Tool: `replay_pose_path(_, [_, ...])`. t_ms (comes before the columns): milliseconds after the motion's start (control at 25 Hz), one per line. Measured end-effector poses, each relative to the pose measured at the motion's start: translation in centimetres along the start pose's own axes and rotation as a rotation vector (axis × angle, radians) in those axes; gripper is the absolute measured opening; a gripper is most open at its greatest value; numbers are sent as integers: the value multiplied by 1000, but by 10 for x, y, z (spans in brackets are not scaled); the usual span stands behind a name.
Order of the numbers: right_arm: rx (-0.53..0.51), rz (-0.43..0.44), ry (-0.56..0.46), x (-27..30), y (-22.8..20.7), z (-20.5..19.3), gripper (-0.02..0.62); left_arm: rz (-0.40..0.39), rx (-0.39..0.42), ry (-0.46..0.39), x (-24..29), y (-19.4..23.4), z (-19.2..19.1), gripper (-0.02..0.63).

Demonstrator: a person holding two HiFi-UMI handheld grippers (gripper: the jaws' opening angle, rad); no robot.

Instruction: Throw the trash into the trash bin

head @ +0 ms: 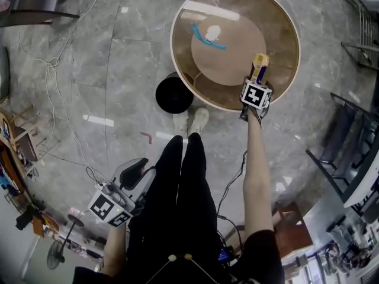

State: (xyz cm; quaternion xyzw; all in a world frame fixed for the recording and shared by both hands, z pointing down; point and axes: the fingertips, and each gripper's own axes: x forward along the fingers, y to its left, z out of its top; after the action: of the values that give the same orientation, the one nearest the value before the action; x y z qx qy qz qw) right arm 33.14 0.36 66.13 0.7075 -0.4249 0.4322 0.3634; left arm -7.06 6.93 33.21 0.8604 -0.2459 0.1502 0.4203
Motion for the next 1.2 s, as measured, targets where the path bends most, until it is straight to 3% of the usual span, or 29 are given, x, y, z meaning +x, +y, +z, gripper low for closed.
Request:
replay_pose_path(160, [-38, -14, -12, 14, 0, 18, 356, 2, -65, -14, 6, 7, -4, 114])
replay_pose_path(440, [-28, -16, 27, 34, 0, 14, 342, -8, -47, -3, 12, 7, -3, 114])
replay_pose_path(520, [-38, -19, 33, 35, 1, 12, 303, -8, -46, -8, 11, 6, -2, 114])
replay_pose_path(840, [-207, -24, -13, 19, 7, 3, 268, -1, -52, -16, 9, 8, -7, 114])
replay_pose_path(1040, [-288, 51, -76, -17, 37, -8, 270, -12, -62, -14, 12, 4, -13, 114])
replay_pose_path(1200, [-375, 135, -141, -54, 89, -21, 270, -15, -68, -19, 14, 3, -16, 114])
